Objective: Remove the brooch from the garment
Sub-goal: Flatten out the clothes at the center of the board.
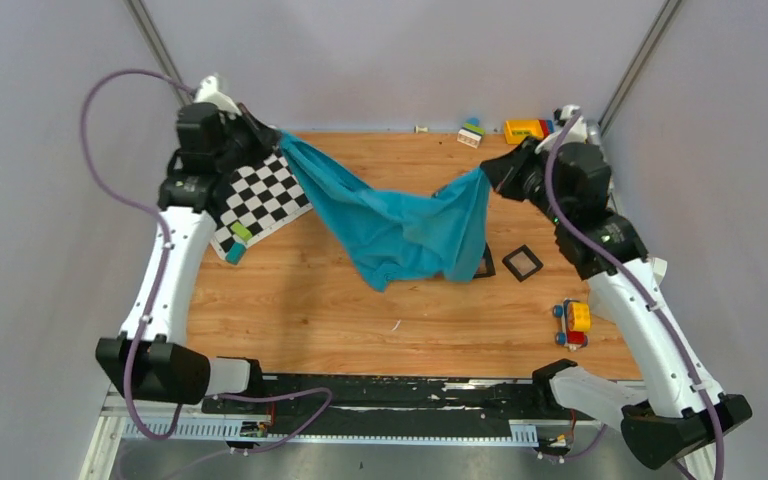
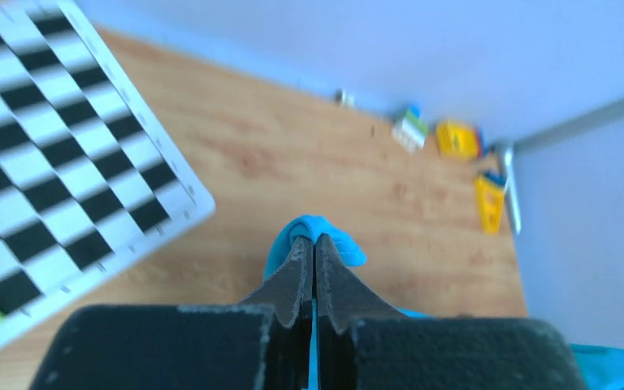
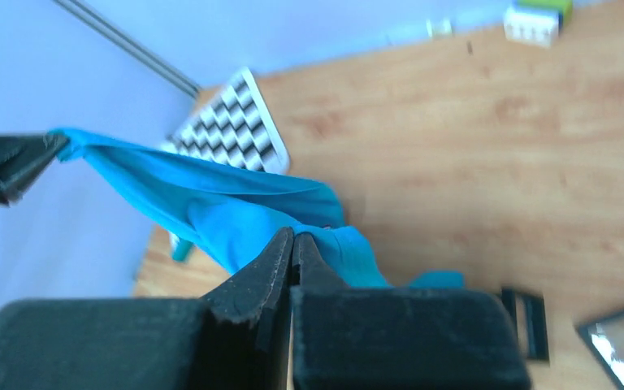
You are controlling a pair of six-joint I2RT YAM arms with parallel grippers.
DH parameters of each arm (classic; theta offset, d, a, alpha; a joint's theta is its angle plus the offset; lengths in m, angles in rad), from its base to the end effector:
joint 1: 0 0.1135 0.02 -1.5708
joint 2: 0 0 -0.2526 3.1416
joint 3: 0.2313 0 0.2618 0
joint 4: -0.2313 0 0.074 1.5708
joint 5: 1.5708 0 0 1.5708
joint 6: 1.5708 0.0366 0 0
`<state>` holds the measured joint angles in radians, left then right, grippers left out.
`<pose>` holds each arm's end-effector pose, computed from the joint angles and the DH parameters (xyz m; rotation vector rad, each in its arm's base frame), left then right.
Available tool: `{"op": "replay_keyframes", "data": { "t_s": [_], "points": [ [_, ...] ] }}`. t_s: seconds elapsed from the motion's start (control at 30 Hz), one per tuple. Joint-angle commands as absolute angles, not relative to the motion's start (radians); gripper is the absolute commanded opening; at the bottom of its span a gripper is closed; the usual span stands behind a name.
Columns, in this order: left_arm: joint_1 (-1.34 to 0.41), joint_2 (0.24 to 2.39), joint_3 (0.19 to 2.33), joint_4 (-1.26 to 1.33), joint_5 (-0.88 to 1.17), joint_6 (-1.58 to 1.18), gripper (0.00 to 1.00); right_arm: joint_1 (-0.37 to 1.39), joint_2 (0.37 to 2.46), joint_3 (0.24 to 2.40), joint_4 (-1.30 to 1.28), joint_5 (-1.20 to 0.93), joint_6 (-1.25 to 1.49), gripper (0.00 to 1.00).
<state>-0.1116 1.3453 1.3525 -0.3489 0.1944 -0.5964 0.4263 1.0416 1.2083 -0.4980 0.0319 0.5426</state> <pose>0.3187 -0.0428 0.3847 -0.3391 1.9325 -0.6579 0.2175 0.0975 0.3970 0.1356 1.9468 0.6209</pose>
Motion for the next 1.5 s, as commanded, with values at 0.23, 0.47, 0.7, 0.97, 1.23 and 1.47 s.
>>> {"op": "replay_keyframes", "data": {
  "t_s": [0.23,0.47,0.7,0.97,1.23,1.47],
  "points": [
    [-0.005,1.181,1.979,-0.834,-0.090,-0.455,0.00,0.349,1.138,1.812,-0.611,-0.251,0.529,0.00],
    [-0.005,1.010,1.972,-0.838,-0.147,-0.444,0.00,0.349,0.961,1.652,-0.551,-0.438,0.617,0.00],
    [-0.005,0.982,1.737,-0.755,-0.109,-0.463,0.00,0.348,0.905,1.441,-0.538,-0.368,0.632,0.00],
    [0.016,1.262,1.807,-0.671,-0.083,-0.465,0.00,0.344,1.194,1.594,-0.471,-0.330,0.653,0.00],
    [0.127,1.476,2.190,-0.798,0.016,-0.513,0.00,0.228,1.366,1.901,-0.477,-0.490,0.737,0.00],
    [0.148,1.218,1.754,-0.712,-0.026,-0.510,0.00,0.229,1.183,1.414,-0.327,-0.611,0.864,0.00]
  ]
}}
